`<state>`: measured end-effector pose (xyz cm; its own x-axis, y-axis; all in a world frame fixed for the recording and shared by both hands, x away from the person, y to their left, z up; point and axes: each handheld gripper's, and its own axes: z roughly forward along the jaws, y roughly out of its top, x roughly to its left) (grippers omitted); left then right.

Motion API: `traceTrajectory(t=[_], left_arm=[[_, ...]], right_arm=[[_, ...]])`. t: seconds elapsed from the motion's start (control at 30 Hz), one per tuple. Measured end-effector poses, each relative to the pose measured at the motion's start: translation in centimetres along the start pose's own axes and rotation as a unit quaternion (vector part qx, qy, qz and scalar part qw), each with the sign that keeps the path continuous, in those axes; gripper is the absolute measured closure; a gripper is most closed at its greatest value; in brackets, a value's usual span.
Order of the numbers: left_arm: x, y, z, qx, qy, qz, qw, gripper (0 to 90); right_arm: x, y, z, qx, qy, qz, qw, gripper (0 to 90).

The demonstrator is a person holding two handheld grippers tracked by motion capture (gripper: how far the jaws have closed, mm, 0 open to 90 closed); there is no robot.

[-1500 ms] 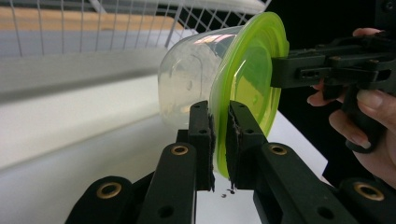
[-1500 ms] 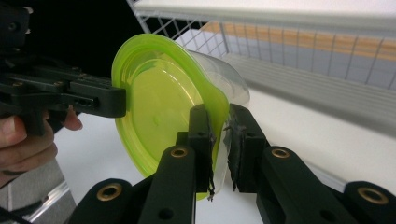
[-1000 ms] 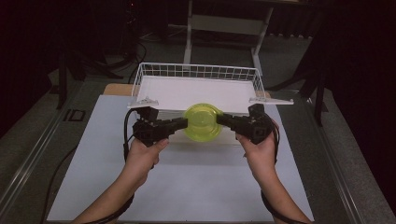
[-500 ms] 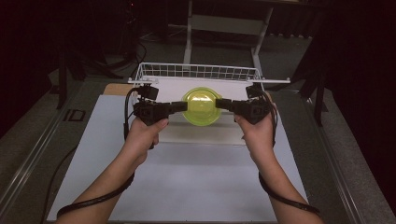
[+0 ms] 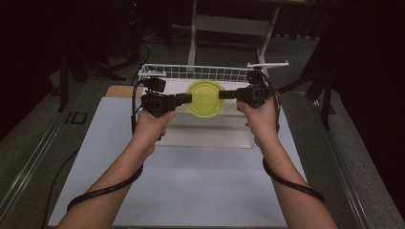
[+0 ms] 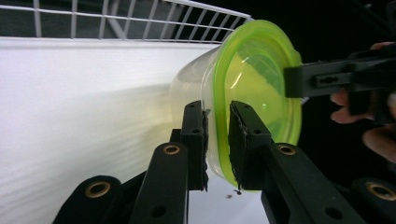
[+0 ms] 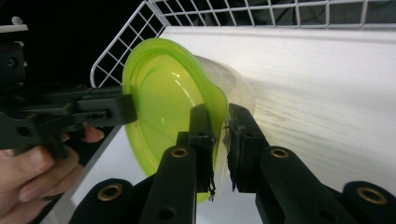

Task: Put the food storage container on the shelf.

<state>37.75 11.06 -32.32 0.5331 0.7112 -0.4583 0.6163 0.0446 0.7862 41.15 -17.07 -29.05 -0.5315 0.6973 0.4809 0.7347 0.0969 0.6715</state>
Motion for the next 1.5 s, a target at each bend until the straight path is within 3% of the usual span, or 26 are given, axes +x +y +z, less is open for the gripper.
traceTrajectory(t=[0.17,0.23,0.43,0.6,0.63,0.7,0.77,0.93,1.07,1.13,1.33,1.5], left_arm=[[0.0,0.6,0.4,-0.002,0.004,-0.009,0.9999,77.0],[0.0,0.8,0.5,-0.008,0.009,-0.007,0.9999,72.3],[0.9,1.3,1.2,-0.004,0.022,-0.021,0.9995,65.9],[1.2,1.9,1.5,-0.015,0.043,-0.003,0.9990,60.6],[1.3,2.0,1.5,-0.015,0.041,-0.004,0.9991,60.4],[1.5,2.3,1.6,-0.007,0.036,-0.013,0.9992,51.3],[1.5,2.3,1.3,-0.016,0.042,0.001,0.9990,50.2],[1.7,2.0,-0.2,-0.033,0.049,-0.002,0.9983,47.7],[1.7,1.3,-1.4,-0.043,0.035,-0.008,0.9984,44.7],[1.3,0.9,-2.0,-0.045,0.034,0.005,0.9984,44.7],[-0.2,-0.5,-3.2,-0.062,0.004,0.036,0.9974,38.8],[-1.6,-2.9,-4.4,-0.079,-0.034,0.081,0.9930,33.1]], right_arm=[[-0.3,0.8,0.7,0.007,-0.017,0.008,0.9998,74.3],[-0.5,0.9,0.9,0.004,-0.024,0.006,0.9997,70.3],[-1.4,1.0,1.6,-0.001,-0.014,0.026,0.9996,67.2],[-1.6,1.1,1.5,-0.011,-0.009,0.029,0.9995,61.6],[-1.5,1.1,1.4,-0.013,-0.010,0.028,0.9995,60.2],[-1.4,1.2,1.3,-0.014,-0.017,0.018,0.9996,56.2],[-1.2,1.2,1.0,-0.017,-0.015,0.015,0.9996,55.4],[-0.8,1.0,0.1,-0.032,-0.015,0.000,0.9994,51.0],[-0.4,0.6,-0.3,-0.033,-0.006,-0.007,0.9994,50.3],[-0.1,0.3,-0.5,-0.039,-0.003,-0.012,0.9992,49.5],[0.5,-0.7,-0.8,-0.049,0.001,-0.027,0.9984,52.7],[1.2,-3.0,-0.5,-0.053,0.019,-0.044,0.9974,57.6]])
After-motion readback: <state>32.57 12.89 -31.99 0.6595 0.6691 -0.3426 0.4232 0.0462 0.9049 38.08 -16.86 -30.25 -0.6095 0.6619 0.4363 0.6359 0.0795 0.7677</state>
